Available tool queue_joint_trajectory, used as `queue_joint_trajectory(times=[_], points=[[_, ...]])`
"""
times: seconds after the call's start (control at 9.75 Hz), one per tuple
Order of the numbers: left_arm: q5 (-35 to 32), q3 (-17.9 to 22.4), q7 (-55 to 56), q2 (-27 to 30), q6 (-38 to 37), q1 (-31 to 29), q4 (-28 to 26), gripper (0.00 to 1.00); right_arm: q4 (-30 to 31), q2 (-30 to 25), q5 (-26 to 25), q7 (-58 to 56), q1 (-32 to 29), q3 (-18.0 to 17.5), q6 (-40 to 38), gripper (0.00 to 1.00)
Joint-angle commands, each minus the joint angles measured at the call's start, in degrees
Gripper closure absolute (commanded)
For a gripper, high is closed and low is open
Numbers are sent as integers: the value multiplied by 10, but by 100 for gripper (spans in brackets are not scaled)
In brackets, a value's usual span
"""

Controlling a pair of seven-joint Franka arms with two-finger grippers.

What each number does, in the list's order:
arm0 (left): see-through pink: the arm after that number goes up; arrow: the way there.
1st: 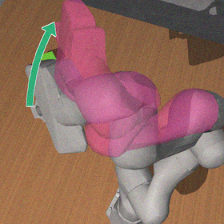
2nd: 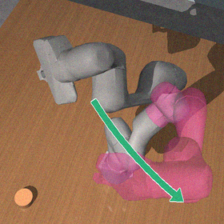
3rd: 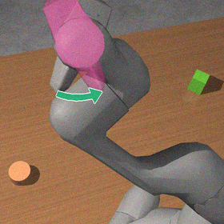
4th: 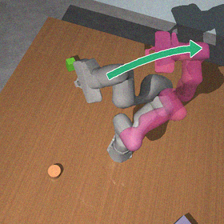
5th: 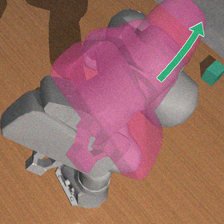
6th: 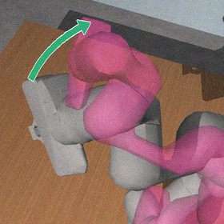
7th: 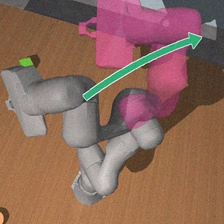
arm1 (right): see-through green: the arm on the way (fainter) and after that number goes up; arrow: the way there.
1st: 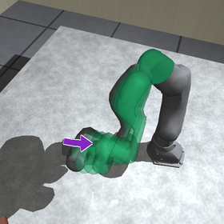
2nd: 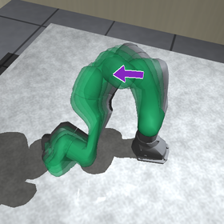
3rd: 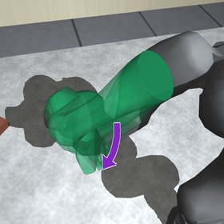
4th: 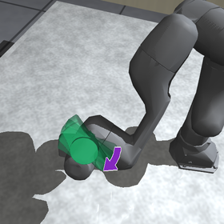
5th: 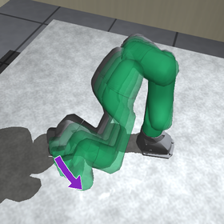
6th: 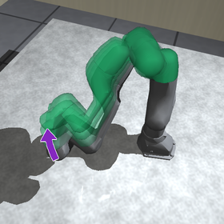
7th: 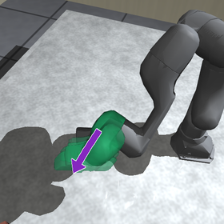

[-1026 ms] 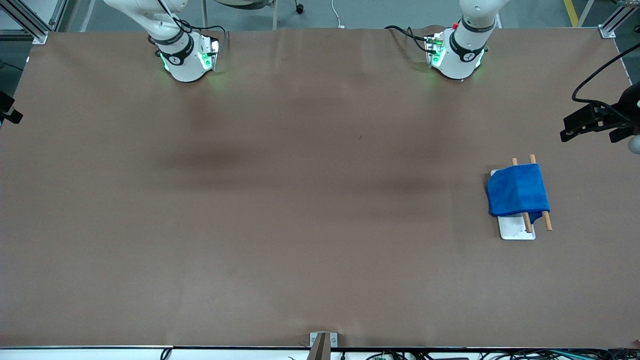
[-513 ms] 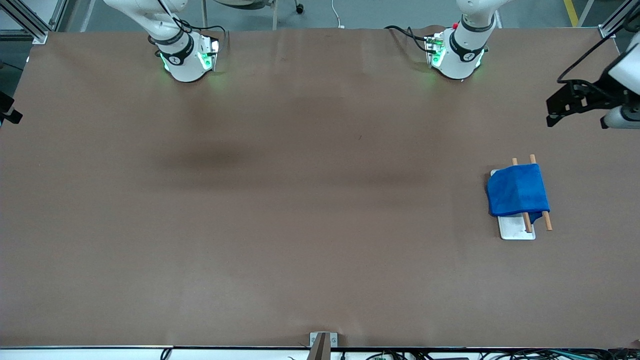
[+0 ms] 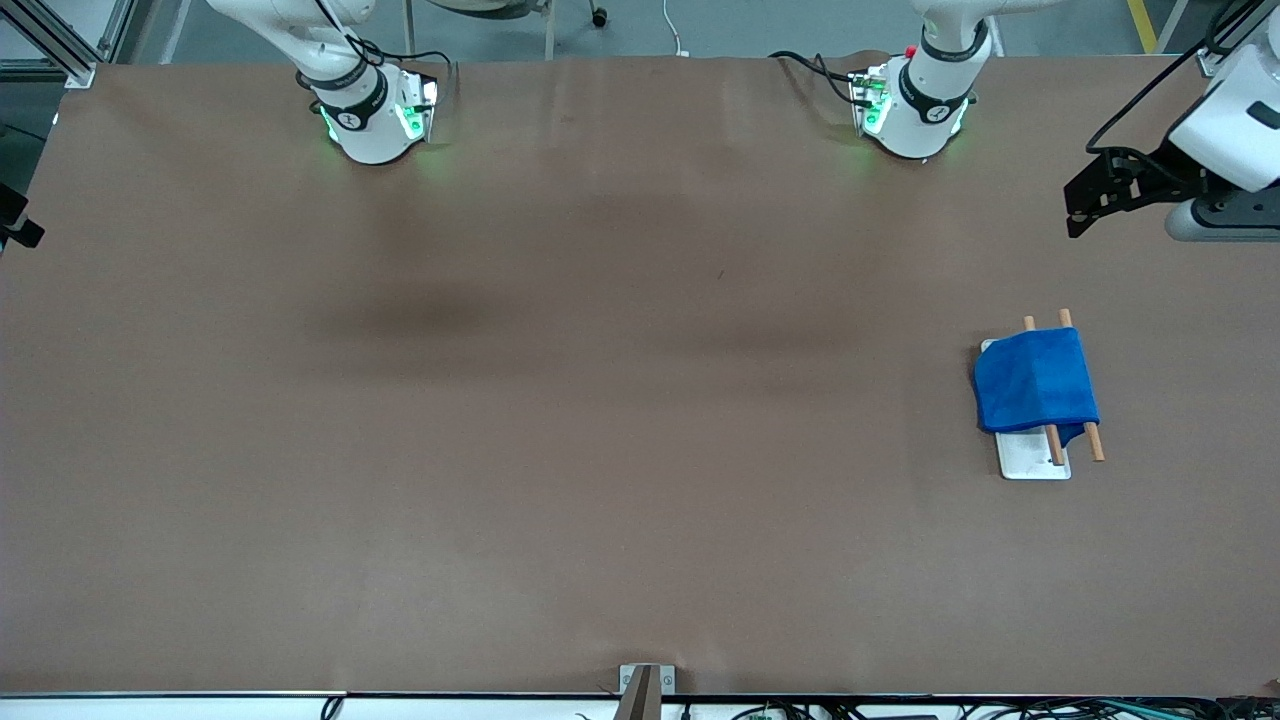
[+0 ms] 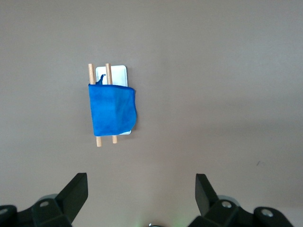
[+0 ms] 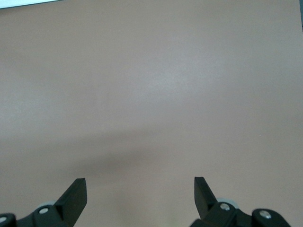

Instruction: Right arm passes towel to left arm to hang

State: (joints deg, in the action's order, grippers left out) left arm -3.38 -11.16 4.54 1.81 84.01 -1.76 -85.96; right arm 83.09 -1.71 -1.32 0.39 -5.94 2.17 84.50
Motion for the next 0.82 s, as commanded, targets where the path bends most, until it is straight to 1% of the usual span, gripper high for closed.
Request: queue_joint_trajectory(times=[0.0,0.31,0.72], points=[[28,61,-3,52,29,44,-94,0,-4,0,-6,-2,-1,-1,-4,0],[28,62,-5,52,27,46,-93,0,-4,0,-6,-2,-2,0,-4,0],[22,61,-23,36,25,43,-69,0,-4,0,-6,-4,-2,0,-4,0]])
